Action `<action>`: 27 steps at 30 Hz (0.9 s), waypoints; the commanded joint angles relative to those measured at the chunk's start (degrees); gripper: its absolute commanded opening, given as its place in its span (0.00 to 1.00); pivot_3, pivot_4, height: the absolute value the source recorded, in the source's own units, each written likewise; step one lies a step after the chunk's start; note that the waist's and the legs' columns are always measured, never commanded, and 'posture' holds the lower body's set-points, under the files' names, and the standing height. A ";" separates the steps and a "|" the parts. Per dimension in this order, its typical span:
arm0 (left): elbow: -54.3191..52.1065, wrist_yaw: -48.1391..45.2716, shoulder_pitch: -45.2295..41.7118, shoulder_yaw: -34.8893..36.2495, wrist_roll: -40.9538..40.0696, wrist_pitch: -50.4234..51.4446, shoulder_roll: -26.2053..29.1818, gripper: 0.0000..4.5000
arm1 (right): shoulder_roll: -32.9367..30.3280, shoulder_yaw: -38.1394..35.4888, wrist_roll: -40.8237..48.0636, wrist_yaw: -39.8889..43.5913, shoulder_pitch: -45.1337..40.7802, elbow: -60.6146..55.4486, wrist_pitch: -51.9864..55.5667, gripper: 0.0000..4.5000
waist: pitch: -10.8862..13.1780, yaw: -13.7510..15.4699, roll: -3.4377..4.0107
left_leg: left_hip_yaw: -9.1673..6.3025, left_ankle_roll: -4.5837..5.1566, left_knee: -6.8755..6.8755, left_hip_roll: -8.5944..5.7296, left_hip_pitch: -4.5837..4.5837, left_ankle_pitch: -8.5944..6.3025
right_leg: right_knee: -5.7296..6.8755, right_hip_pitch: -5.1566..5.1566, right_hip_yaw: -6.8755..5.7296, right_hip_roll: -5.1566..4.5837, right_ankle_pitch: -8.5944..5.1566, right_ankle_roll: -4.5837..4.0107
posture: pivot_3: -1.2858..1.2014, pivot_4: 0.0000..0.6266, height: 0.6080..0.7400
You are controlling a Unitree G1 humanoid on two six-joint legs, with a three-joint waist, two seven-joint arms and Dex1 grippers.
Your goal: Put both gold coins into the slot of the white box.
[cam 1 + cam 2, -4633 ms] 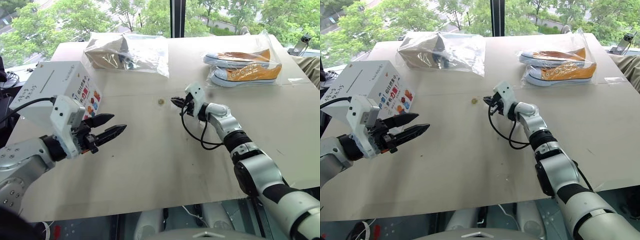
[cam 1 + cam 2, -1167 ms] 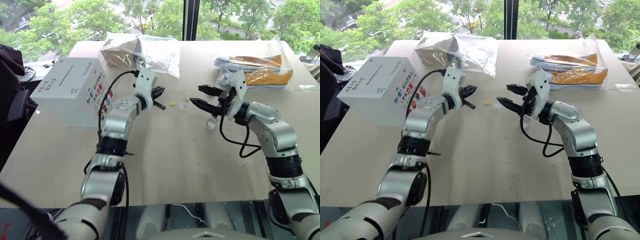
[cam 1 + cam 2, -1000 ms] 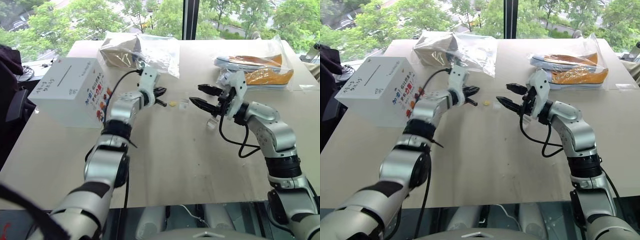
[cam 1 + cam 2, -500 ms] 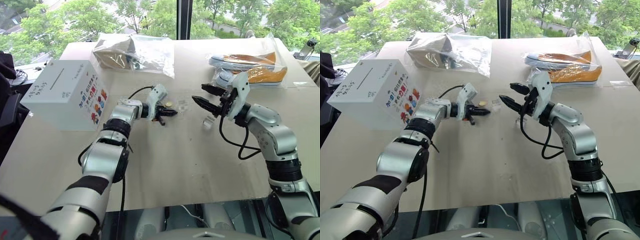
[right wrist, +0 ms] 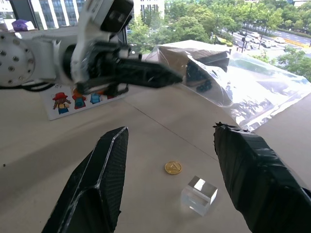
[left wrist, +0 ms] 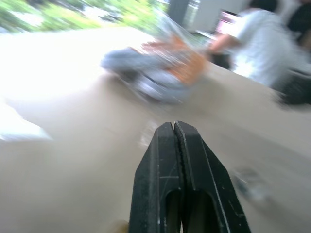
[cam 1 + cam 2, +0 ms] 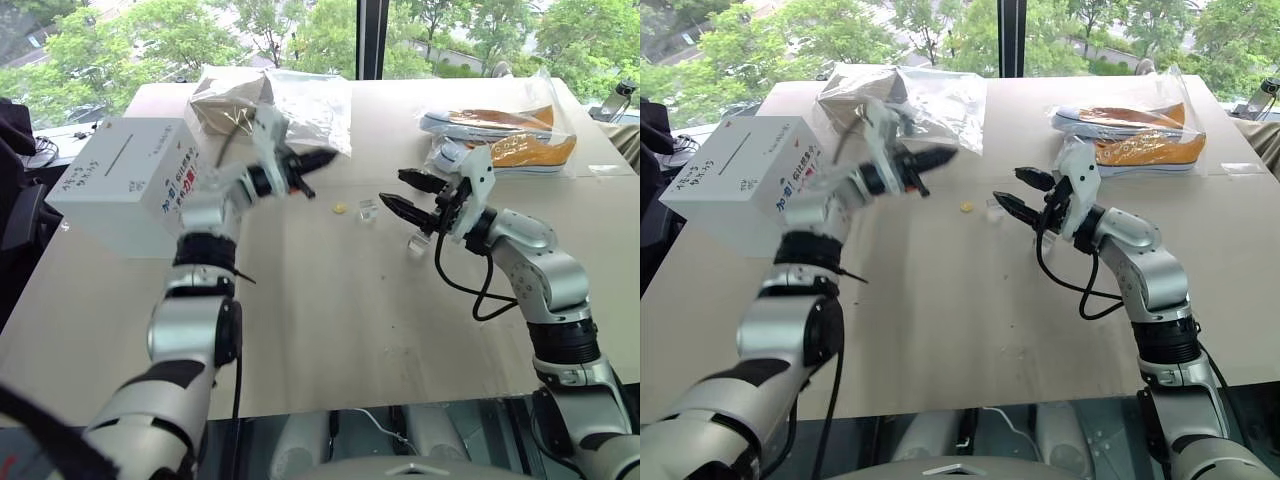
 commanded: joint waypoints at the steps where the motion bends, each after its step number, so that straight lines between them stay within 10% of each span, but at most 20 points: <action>1: 9.37 4.63 -1.29 -2.71 4.24 -5.03 -2.26 0.00 | 0.50 -0.35 0.50 -0.06 -1.27 -0.67 -1.43 0.67 | 0.02 0.05 -0.03 | 0.02 0.00 -0.02 -0.01 -0.05 0.00 | -0.02 -0.03 0.02 0.01 0.00 0.01 | 0.52 0.24 1.00; 17: 21.52 0.74 -3.41 -9.20 14.60 -14.25 -8.17 0.00 | 0.38 -0.99 0.44 -2.77 1.03 -3.88 -0.94 0.67 | 0.03 0.11 -0.07 | 0.01 -0.01 0.04 -0.05 -0.37 0.01 | 0.05 -0.30 -0.05 0.00 0.00 0.01 | 0.52 0.24 1.00; 27: 19.17 -33.63 -2.74 -11.02 12.90 -5.78 -9.58 0.00 | -0.08 -0.99 0.44 -2.61 1.06 -3.75 -1.32 0.67 | 0.03 -0.01 -0.07 | 0.03 0.00 0.06 -0.20 -0.38 0.01 | -0.01 -0.25 -0.08 0.02 -0.01 0.01 | 0.52 0.24 1.00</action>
